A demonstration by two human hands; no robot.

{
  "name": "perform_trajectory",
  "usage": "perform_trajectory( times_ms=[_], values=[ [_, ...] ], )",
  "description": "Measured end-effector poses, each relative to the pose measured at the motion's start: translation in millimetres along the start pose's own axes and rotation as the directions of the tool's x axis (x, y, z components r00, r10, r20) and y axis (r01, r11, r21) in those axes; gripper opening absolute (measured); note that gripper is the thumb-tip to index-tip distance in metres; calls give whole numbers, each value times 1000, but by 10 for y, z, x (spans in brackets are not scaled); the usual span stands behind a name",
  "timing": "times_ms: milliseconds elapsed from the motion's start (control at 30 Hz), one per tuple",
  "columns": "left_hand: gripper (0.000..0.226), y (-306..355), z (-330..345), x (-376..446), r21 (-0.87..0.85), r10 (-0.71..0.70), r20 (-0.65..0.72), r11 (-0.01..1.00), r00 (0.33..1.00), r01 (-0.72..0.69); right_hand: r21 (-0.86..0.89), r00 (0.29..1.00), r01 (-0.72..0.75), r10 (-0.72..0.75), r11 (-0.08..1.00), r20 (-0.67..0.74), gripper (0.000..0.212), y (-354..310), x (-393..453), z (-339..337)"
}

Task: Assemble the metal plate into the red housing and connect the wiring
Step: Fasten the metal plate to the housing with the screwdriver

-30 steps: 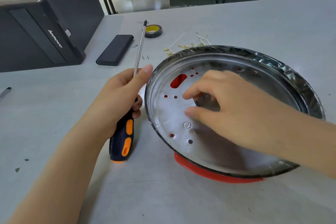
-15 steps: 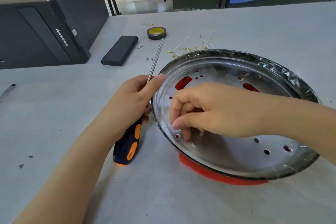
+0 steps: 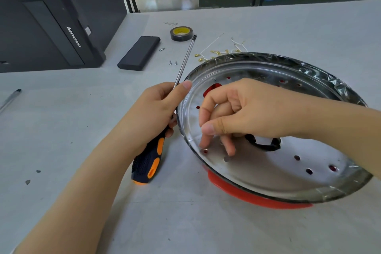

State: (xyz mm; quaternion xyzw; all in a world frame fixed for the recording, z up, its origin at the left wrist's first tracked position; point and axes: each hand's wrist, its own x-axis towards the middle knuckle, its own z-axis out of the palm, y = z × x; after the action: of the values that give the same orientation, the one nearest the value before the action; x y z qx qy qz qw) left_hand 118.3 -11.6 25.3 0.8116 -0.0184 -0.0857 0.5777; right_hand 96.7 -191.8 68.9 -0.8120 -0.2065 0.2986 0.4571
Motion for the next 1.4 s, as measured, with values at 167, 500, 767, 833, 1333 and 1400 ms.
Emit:
perform_trajectory(
  times_ms=[167,500,767,833,1333,1400],
  values=[
    [57,-9,-9,8,17,-7,3,1000,1000,7,72,996,-84,81,994,44,8,14,7,-29],
    [60,1,-6,1,46,-7,-15,999,1000,8,-20,969,-192,193,981,152,9,-61,61,-10],
    [59,-2,-4,-3,45,-7,-16,999,1000,8,0,966,-213,211,977,151,9,-117,74,34],
    [59,1,-10,-1,40,-5,-11,999,1000,6,-19,968,-211,212,977,137,8,-126,77,36],
    [59,17,-8,-12,49,-9,-1,999,1000,9,-20,970,-218,219,976,107,8,-135,56,59],
    [58,21,-7,-12,48,-11,-2,999,1000,11,-41,969,-223,226,974,101,8,-140,73,72]
  ],
)
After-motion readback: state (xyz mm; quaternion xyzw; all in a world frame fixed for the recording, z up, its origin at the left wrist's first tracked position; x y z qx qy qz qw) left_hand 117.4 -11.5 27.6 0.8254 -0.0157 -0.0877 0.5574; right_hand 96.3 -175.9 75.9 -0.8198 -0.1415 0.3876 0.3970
